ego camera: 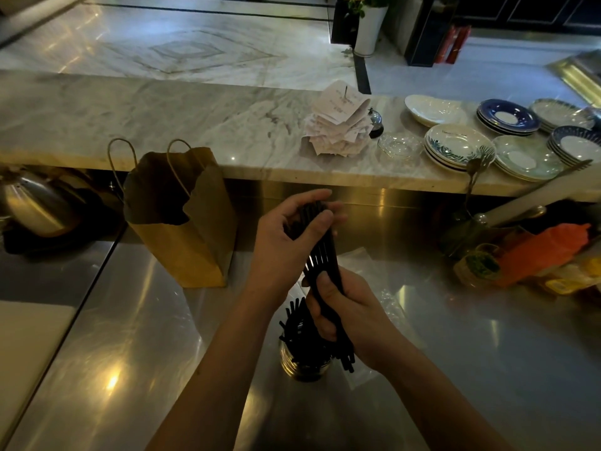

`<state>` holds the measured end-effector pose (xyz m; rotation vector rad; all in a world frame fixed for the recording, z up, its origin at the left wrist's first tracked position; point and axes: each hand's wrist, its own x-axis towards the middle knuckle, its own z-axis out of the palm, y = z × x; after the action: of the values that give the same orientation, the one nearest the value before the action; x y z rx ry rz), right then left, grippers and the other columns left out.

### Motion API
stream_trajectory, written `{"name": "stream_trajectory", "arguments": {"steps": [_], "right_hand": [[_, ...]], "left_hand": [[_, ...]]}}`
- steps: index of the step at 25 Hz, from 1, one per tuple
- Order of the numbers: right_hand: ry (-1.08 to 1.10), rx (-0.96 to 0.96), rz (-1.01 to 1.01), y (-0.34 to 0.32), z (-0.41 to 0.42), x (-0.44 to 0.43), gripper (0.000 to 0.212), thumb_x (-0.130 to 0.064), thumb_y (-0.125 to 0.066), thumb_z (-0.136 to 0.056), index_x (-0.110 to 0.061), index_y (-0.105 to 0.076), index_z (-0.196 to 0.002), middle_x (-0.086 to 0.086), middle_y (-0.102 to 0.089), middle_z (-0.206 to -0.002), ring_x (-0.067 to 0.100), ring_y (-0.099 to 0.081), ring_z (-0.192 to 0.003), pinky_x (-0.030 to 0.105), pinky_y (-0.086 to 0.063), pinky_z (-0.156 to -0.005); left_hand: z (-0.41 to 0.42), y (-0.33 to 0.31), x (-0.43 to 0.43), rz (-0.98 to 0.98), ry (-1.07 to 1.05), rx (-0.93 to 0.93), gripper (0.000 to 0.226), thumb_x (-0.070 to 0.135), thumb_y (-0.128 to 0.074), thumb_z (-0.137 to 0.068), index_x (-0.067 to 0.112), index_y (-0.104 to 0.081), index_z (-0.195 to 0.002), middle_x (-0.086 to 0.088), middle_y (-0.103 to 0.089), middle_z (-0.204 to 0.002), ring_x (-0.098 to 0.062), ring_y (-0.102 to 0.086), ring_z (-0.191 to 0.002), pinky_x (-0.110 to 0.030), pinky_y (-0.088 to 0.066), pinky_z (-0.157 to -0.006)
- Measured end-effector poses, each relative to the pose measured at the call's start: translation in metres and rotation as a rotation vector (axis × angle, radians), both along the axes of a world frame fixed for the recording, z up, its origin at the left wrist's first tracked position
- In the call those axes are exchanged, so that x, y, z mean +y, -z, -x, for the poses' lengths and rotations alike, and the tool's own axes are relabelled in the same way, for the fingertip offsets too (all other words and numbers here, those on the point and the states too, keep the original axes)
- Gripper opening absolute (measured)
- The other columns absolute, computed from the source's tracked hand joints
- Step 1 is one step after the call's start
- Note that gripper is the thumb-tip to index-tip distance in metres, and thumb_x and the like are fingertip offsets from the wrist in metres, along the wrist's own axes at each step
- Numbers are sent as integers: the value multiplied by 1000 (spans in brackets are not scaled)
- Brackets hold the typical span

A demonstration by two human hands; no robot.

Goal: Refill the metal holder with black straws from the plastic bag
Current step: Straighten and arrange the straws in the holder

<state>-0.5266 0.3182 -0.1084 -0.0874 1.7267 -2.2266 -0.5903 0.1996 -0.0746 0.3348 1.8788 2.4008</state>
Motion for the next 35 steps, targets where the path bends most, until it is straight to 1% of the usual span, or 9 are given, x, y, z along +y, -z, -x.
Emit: {"name": "stream_trajectory", "arguments": {"steps": [3,6,11,15,18,21,24,31,35], "right_hand": [[30,5,55,-4,0,1,27,-27,-40,-98,-3,-53,-98,2,-51,-63,9,-41,-43,20,-36,-42],[47,36,31,-4,0,-3,28,-26,-39,-102,-6,-52,-87,3,-52,-61,12,-41,-43,22,-36,-42],[18,50,-63,2,-3,-5,31,-25,-40,-102,-5,-60,-88,7,-63,-69,21,-59,-59,30,-52,-61],[-182,8,-395,-6,5,23,21,-17,-50,-99,-5,-63,-111,10,-72,-100,20,-70,-94,37,-57,-88],[-81,130,-736,-25,13,54,18,-24,-57,-93,-25,-66,-109,-4,-71,-100,9,-68,-93,40,-57,-88],[234,344,-705,-57,19,60,18,-24,-60,-91,-31,-65,-107,-7,-69,-93,7,-68,-88,29,-56,-83],[227,499,-703,-81,27,46,22,-20,-63,-91,-26,-65,-113,-8,-69,-95,8,-67,-91,22,-54,-80],[170,487,-903,-85,31,41,9,-21,-66,-89,-26,-71,-94,-16,-68,-85,-1,-64,-84,9,-48,-76],[166,464,-911,-85,29,45,10,-20,-68,-88,-23,-72,-95,-13,-70,-88,1,-67,-85,15,-52,-79]], "left_hand": [[-7,9,-8,-32,100,-115,57,22,-67,-83,25,-47,-136,-9,-70,-120,-21,-67,-113,-32,-55,-89],[-16,17,-9,124,254,-115,34,29,-54,-90,15,-62,-120,-3,-71,-120,-13,-65,-115,-28,-53,-90],[-24,9,-7,121,279,-114,26,19,-39,-101,9,-63,-103,-8,-72,-115,4,-68,-67,-7,-48,-55],[-21,19,-11,18,213,-94,25,25,-43,-97,11,-63,-98,-6,-76,-104,-13,-70,-100,-24,-53,-85],[-21,24,-15,-15,237,-109,26,25,-43,-96,8,-62,-97,-7,-74,-98,-22,-71,-100,-30,-55,-86],[-26,29,-14,35,337,-85,28,24,-42,-99,4,-61,-102,-6,-74,-96,-24,-71,-97,-32,-55,-85],[-30,31,-11,51,404,-45,27,17,-39,-102,0,-59,-107,-9,-73,-97,-23,-71,-93,-31,-53,-82],[-33,31,-13,89,442,-59,24,15,-41,-101,3,-60,-109,-5,-75,-96,-22,-72,-91,-34,-56,-82],[-36,32,-11,63,457,-90,24,15,-41,-101,2,-60,-109,-5,-74,-94,-21,-72,-88,-28,-55,-77]]}}
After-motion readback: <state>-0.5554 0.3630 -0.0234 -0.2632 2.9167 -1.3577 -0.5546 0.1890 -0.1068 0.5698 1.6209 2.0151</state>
